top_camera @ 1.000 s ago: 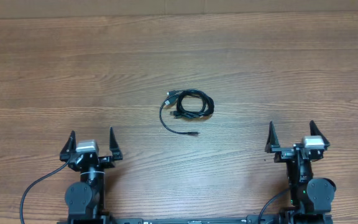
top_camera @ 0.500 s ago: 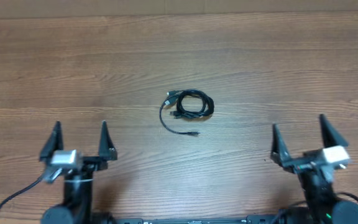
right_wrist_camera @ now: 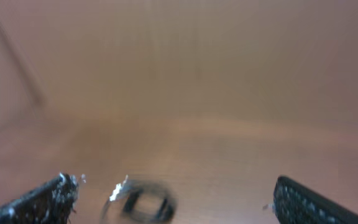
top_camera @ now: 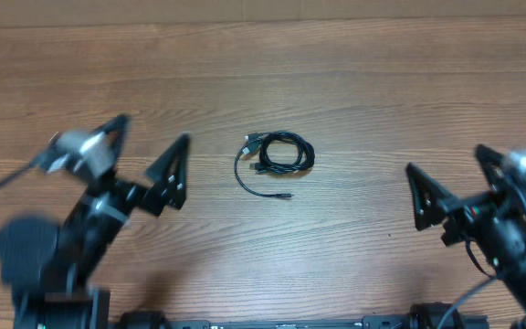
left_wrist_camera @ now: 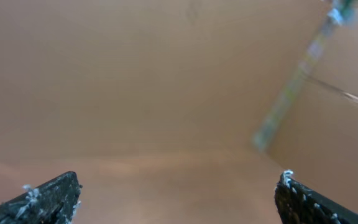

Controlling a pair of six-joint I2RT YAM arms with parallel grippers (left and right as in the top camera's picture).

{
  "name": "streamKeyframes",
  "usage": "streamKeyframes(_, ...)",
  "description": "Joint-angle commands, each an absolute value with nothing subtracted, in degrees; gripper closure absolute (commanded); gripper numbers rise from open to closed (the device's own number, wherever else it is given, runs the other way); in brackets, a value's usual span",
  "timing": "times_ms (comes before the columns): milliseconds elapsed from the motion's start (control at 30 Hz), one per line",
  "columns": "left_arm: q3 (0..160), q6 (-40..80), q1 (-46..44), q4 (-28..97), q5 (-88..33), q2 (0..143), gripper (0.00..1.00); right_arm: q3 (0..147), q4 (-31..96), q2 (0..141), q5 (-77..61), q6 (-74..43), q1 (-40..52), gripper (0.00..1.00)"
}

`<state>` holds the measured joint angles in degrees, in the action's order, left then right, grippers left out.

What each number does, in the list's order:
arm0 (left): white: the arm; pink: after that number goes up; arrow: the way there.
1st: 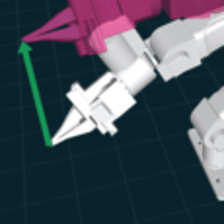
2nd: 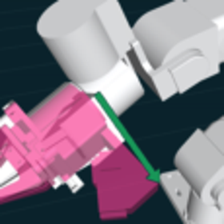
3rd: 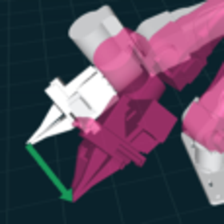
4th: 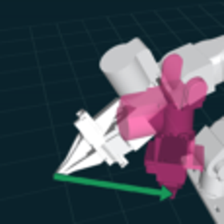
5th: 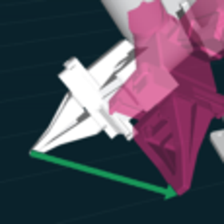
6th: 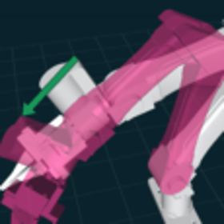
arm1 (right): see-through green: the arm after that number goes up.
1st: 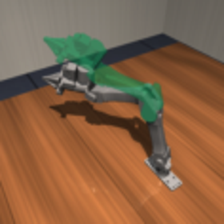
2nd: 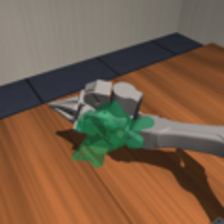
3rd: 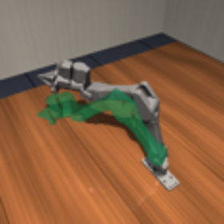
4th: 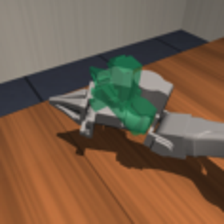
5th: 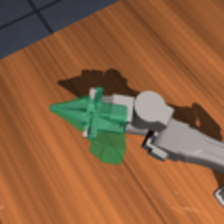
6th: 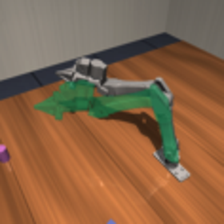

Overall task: Untangle cables
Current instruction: 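Raise both arms and move the grippers toward the black cable bundle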

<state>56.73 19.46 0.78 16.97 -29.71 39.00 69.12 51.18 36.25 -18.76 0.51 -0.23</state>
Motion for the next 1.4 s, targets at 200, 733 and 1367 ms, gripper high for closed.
streamKeyframes(200, 61.0, 21.5, 0.7, 18.4, -55.6, 50.7, 0.00, 77.3, 64.7, 47.2, -35.5, -1.6, 0.1, 0.00)
streamKeyframes(733, 61.0, 20.6, 0.7, 18.6, -52.6, 66.1, 0.00, 77.3, 58.7, 59.7, -29.1, -6.3, 0.1, 0.00)
streamKeyframes(1367, 61.0, 30.6, -17.5, 30.7, -5.9, 82.9, 0.19, 77.3, 52.4, 77.9, -23.9, -11.0, 0.6, 0.00)
